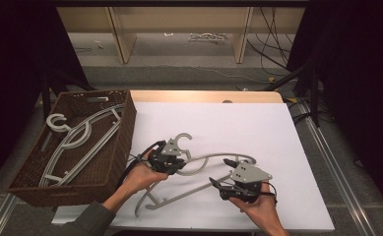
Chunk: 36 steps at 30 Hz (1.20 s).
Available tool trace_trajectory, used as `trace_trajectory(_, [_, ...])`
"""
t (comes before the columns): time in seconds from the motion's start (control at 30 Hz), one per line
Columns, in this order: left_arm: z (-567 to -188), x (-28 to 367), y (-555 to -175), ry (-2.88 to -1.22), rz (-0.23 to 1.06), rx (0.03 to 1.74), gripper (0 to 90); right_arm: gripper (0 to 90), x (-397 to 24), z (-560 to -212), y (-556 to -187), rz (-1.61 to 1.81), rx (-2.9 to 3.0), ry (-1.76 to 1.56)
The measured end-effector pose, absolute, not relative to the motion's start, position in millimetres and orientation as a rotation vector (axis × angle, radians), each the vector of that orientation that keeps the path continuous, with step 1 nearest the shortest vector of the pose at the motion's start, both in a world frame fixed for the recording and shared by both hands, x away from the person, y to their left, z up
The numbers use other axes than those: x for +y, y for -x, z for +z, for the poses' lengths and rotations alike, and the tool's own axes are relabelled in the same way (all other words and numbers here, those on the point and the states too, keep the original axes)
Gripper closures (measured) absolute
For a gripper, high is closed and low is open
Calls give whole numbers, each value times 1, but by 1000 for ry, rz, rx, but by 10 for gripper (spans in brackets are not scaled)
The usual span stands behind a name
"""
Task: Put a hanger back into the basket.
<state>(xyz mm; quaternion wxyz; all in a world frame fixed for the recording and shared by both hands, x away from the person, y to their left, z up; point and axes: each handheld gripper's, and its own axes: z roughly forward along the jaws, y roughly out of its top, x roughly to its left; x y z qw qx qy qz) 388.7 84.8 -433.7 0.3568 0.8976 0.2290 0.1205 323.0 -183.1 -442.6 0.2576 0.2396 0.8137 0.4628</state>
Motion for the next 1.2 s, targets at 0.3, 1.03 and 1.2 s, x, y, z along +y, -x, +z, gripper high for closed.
trace_trajectory(0.3, [-429, 82, -384, -2332, 338, 548, 827, 342, -168, -446, -360, 1198, 2251, -601])
trace_trajectory(1.03, [-424, 74, -378, -2333, 365, 506, 825, 659, -139, -453, -384, 960, 2379, -238])
trace_trajectory(1.2, [-425, 74, -382, -2300, 313, 529, 794, 705, -140, -453, -382, 915, 2365, -128])
